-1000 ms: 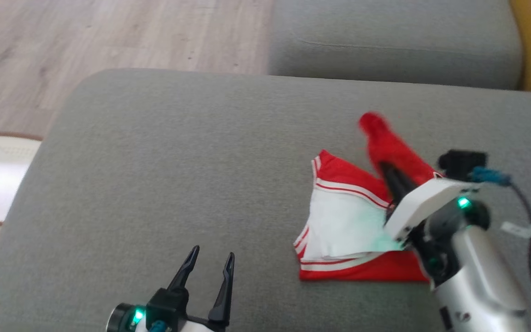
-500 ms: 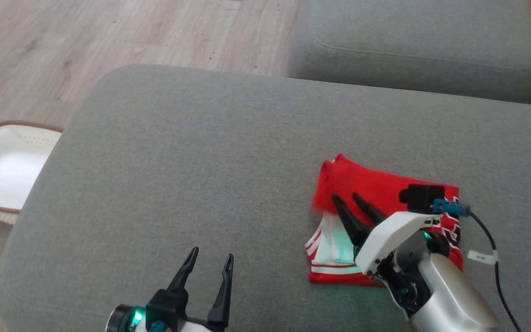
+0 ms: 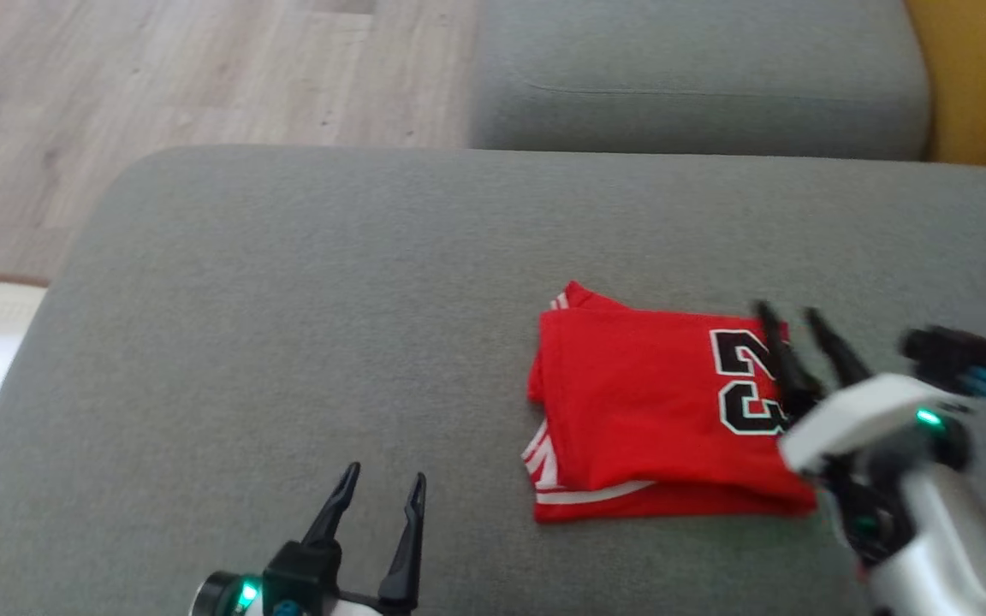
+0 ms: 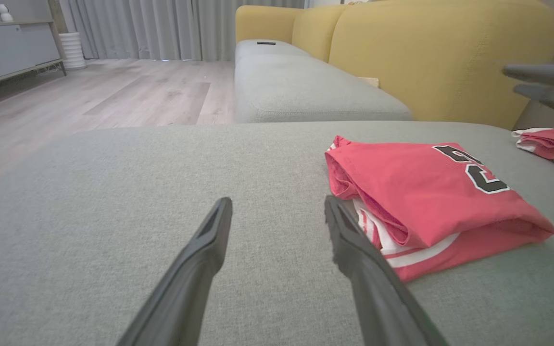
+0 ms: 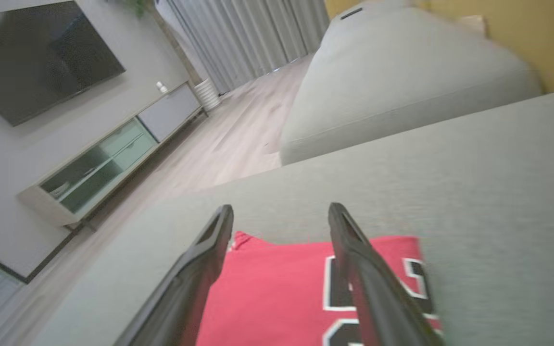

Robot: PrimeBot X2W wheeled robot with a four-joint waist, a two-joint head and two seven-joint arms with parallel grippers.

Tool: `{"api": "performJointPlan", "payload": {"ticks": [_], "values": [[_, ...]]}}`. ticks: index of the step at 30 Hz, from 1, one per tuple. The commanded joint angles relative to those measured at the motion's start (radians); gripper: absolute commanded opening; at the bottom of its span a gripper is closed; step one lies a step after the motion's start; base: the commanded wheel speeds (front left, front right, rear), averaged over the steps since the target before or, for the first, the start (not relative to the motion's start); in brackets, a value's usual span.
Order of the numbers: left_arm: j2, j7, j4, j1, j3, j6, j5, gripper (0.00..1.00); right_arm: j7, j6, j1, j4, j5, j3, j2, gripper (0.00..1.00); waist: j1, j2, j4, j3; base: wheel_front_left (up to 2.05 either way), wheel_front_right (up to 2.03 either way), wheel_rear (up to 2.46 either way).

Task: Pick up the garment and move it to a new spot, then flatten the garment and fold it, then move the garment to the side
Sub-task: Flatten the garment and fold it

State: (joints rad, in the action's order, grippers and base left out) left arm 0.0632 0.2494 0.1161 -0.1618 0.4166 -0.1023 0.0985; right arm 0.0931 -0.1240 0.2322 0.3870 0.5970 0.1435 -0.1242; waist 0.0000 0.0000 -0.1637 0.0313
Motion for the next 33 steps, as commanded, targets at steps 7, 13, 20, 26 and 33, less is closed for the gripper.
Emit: {"api": "performJointPlan", "payload": {"ticks": [7, 13, 20, 26, 33], "values": [[-0.013, 0.012, -0.048, 0.026, -0.076, -0.018, 0.017, 1.00, -0.141, -0.007, -0.101, -0.097, -0.022, -0.038, -0.095, 1.00, 0.0000, 0.0000, 0.080, 0.018, 0.00, 0.00, 0.00], [-0.013, 0.012, -0.061, 0.010, -0.130, -0.026, 0.027, 1.00, -0.288, -0.007, -0.198, -0.088, -0.105, 0.017, -0.121, 1.00, 0.0000, 0.0000, 0.121, 0.051, 0.00, 0.00, 0.00], [-0.013, 0.012, -0.072, -0.033, -0.175, -0.027, 0.032, 1.00, -0.353, -0.007, -0.270, -0.105, -0.157, 0.076, -0.119, 1.00, 0.0000, 0.0000, 0.143, 0.097, 0.00, 0.00, 0.00], [-0.013, 0.012, -0.081, -0.072, -0.203, -0.030, 0.042, 1.00, -0.354, -0.007, -0.334, -0.166, -0.247, 0.047, -0.089, 1.00, 0.0000, 0.0000, 0.143, 0.128, 0.00, 0.00, 0.00], [-0.013, 0.012, -0.087, -0.105, -0.216, -0.029, 0.038, 1.00, -0.355, -0.007, -0.377, -0.183, -0.290, 0.043, -0.064, 1.00, 0.0000, 0.0000, 0.130, 0.144, 0.00, 0.00, 0.00]]}}
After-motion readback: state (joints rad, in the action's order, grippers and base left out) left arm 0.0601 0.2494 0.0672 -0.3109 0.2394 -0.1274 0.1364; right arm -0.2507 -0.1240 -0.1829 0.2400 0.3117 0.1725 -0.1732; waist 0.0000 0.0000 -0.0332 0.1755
